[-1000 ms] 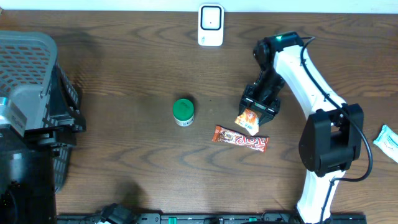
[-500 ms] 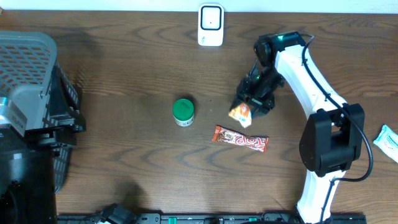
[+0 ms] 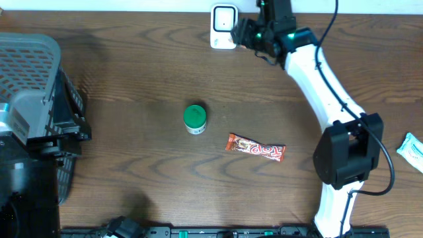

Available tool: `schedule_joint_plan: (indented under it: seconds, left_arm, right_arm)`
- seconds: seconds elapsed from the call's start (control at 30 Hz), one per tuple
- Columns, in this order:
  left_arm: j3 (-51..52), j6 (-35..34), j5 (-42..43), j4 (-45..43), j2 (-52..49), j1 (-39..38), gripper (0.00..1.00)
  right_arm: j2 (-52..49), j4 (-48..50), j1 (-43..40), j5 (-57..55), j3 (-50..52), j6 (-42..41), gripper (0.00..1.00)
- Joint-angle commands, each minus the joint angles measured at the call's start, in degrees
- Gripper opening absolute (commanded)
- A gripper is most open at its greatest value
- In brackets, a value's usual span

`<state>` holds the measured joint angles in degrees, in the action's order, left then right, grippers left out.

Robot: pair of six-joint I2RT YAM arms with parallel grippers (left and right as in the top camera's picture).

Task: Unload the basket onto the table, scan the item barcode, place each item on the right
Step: 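Hold the snack box under the scanner with the right gripper, then carry the snack box right and drop it near the wipes pack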

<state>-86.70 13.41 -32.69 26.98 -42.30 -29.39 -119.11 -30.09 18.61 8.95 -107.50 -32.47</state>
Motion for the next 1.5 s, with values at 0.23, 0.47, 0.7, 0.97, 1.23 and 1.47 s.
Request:
schedule_joint_plan:
  seconds: [0.23, 0.47, 0.7, 0.97, 1.23, 1.47]
  left_arm:
    - [0.2, -0.6, 0.3, 0.6, 0.4, 0.2, 0.85]
    - [0.2, -0.6, 0.3, 1.2, 0.3, 0.2, 0.85]
    - [0.2, -0.6, 0.3, 1.3, -0.8, 0.2, 0.85]
    - [0.2, -0.6, 0.3, 1.4, -2.4, 0.2, 0.85]
    - [0.2, -0.6, 0.3, 1.0, -2.4, 0.2, 0.85]
    - [0.2, -0.6, 0.3, 0.7, -2.3, 0.2, 0.86]
  right_arm:
    - [-5.9, 24.5, 8.9, -30.5, -1.0, 6.7, 0.66]
    - [-13.2, 34.8, 7.5, -31.3, -1.4, 7.9, 0.64]
    - [-21.6, 37.4, 7.0, -30.0, -5.8, 7.9, 0.62]
    - [-24.0, 31.4, 6.6, -31.3, -13.9, 9.6, 0.63]
    - [-19.9, -7.5, 3.0, -39.9, -29.5, 14.3, 0.52]
    - [-15.4, -41.2, -5.9, -52.3, -31.3, 7.0, 0.58]
